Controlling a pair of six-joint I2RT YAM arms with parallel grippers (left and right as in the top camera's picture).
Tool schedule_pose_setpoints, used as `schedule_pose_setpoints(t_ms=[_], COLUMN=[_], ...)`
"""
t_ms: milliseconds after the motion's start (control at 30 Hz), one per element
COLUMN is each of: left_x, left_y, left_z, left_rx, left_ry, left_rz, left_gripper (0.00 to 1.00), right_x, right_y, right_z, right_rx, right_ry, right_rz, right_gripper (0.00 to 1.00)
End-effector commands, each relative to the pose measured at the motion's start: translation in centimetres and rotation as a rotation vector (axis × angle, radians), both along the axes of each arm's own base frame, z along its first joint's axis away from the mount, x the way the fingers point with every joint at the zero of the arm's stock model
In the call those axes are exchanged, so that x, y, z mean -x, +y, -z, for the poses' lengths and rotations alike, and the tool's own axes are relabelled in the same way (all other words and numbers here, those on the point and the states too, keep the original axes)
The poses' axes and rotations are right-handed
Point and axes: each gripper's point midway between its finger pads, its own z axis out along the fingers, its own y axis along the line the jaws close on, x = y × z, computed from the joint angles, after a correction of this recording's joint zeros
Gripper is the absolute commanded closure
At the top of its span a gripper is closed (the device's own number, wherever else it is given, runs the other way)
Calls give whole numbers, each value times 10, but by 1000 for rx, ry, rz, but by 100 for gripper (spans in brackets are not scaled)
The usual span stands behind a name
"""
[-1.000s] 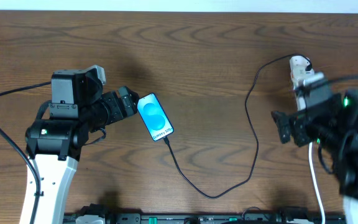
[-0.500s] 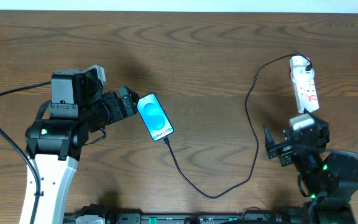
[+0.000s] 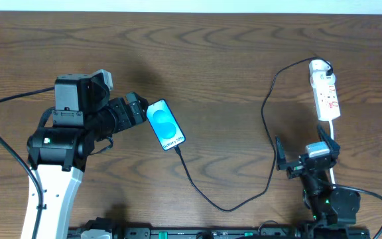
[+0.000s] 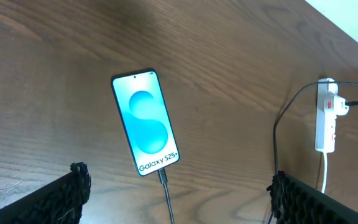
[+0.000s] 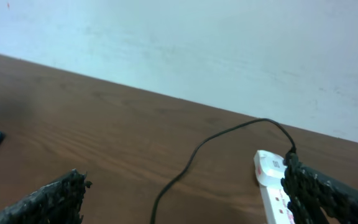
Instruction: Plug charger to phone and switch on socket
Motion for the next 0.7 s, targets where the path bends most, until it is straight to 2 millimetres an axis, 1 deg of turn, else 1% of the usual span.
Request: schedule_pose_setpoints(t_ms=[0, 100, 233, 333, 667], left_x=[-2, -2, -2, -2, -2], left_y=[2, 2, 2, 2, 2], left_z=[-9, -9, -9, -9, -9], left_rx=[-7, -7, -6, -6, -6], left_ry=[-27, -27, -27, -27, -27], left_rz=[-5, -5, -5, -5, -5], left_gripper=[6, 6, 6, 6, 6], right_x=[0, 0, 0, 0, 0], right_y=[0, -3, -7, -8, -9], right_z=[9, 16, 18, 30, 29], right_rx=[-65, -84, -84, -84, -84], right_ry=[-4, -1, 6, 56, 54], right_rz=[5, 25, 47, 58, 58], right_gripper=[1, 1, 1, 1, 1])
